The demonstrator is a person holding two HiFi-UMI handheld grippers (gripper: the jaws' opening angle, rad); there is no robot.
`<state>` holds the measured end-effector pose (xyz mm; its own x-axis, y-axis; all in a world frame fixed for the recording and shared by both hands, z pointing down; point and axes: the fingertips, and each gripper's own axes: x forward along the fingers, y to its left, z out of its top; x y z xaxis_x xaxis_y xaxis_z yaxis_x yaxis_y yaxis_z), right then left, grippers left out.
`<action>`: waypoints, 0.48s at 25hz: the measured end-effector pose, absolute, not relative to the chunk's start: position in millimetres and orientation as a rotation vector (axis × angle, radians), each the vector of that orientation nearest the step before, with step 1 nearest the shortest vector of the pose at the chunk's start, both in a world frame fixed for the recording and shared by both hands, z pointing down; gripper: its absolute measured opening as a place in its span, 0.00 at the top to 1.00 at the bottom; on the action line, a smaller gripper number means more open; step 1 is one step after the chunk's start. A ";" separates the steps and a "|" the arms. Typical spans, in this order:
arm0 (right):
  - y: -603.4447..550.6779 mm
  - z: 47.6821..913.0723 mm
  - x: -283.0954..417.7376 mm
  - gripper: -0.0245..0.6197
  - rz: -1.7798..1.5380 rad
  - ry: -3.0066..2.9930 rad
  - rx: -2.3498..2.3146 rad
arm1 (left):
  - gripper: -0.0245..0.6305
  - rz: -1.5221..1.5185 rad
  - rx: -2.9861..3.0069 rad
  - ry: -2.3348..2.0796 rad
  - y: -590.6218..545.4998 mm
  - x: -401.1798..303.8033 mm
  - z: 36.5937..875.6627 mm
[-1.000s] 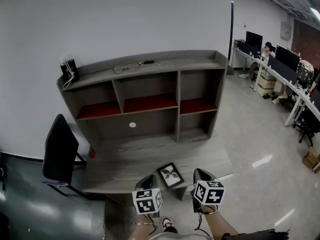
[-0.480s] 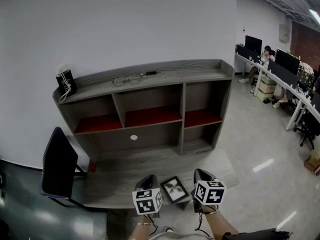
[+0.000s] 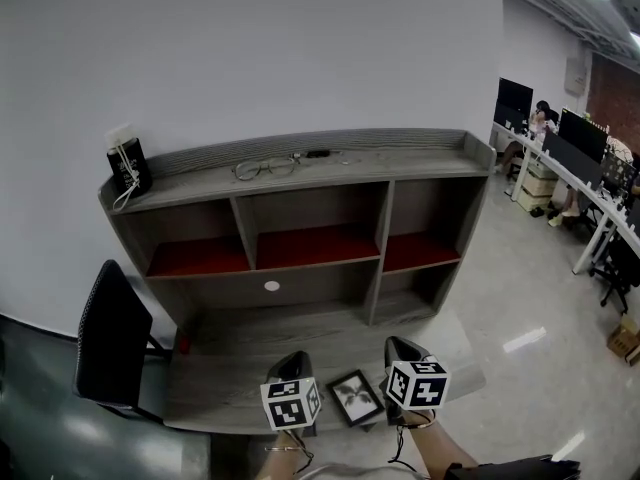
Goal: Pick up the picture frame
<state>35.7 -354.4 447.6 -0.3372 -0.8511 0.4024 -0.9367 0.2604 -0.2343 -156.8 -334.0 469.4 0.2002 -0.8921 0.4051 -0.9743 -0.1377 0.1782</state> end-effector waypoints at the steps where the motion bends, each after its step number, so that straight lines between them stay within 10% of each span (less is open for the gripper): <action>1: -359.1 449.1 34.1 0.91 0.649 -2.328 1.675 | 0.94 0.277 2.078 -1.744 -338.7 -159.9 470.4; 12: -388.8 475.9 33.0 0.91 0.688 -2.288 1.617 | 0.94 0.260 1.987 -1.742 -368.1 -168.3 496.5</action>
<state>33.0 -388.8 475.9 -0.3492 -0.8142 0.4637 -0.9350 0.2701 -0.2298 -168.3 -368.1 496.5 0.1710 -0.8793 0.4446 -0.9708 -0.0732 0.2285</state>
